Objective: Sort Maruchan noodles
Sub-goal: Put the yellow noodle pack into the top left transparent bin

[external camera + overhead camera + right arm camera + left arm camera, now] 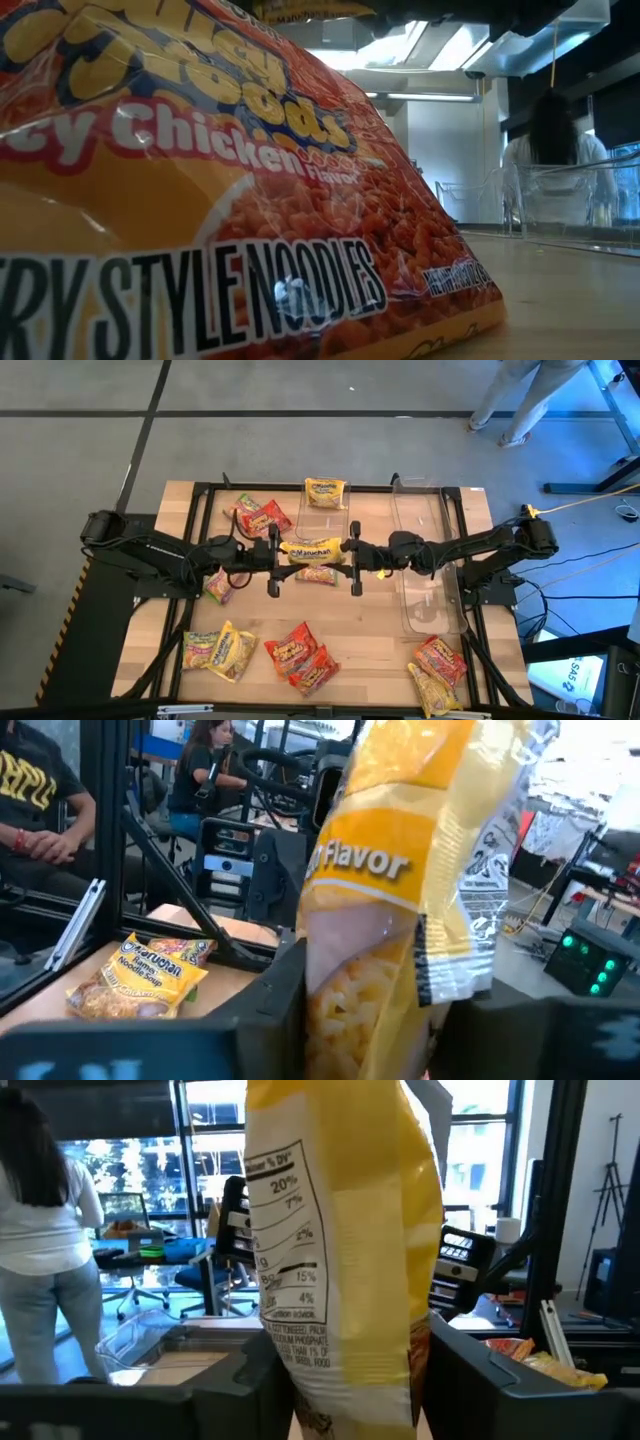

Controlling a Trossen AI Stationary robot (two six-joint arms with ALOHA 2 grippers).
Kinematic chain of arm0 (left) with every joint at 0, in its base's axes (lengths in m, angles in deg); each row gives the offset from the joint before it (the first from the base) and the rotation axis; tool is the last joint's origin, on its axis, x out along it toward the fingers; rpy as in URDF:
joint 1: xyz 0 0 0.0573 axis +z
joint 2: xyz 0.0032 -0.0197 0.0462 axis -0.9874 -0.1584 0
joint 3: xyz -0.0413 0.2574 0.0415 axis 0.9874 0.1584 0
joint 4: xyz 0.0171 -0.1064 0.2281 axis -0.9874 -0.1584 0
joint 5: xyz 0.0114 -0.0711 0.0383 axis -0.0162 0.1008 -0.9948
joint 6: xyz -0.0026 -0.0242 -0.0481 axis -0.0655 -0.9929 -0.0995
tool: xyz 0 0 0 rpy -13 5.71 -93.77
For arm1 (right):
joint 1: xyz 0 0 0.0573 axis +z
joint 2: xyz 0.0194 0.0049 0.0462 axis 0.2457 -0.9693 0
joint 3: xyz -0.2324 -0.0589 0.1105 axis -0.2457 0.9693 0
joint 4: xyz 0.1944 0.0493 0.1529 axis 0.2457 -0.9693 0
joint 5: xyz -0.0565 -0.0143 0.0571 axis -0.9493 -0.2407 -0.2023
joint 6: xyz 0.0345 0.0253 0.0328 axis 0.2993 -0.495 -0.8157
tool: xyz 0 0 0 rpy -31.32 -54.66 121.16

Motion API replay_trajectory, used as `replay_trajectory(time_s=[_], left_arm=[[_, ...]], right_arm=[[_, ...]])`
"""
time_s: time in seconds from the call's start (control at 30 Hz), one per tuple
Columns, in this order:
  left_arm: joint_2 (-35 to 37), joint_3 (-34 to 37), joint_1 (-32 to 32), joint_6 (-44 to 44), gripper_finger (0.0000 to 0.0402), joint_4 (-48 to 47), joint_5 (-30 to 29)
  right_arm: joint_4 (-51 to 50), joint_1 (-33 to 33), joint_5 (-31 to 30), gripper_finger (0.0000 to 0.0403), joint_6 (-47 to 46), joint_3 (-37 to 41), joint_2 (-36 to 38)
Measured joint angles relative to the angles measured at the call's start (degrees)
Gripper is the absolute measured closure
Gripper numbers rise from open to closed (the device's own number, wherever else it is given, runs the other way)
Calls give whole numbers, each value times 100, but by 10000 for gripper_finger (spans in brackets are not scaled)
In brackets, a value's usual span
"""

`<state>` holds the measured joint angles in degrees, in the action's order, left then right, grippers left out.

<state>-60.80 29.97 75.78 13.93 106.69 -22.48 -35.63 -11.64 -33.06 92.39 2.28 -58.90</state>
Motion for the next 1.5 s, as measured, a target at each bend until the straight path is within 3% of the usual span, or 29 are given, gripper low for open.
replay_trajectory(time_s=[0.2,0.37,0.57,0.77,0.93,1.13,1.33,1.5], left_arm=[[27,0,0,118,246,-81,-73],[57,0,0,152,246,-477,-391],[60,0,0,412,246,-1053,-740],[58,0,0,696,246,-1717,-739],[58,0,-1,696,247,-1829,-741],[58,0,0,667,247,-1907,-743],[58,0,0,590,247,-2101,-831],[56,0,0,587,247,-2096,-816]], right_arm=[[-292,0,-58,191,-210,-2,45],[-1740,0,-604,143,-106,-2,692],[-3326,0,-1320,131,-144,-2,1772],[-3398,0,-1349,129,-595,-175,2044],[-4058,0,-1245,112,-683,-884,1542],[-5506,0,-1179,82,-643,-2395,405],[-7185,0,-846,81,-549,-3940,-592],[-7727,0,-821,83,-547,-4501,-1137]])
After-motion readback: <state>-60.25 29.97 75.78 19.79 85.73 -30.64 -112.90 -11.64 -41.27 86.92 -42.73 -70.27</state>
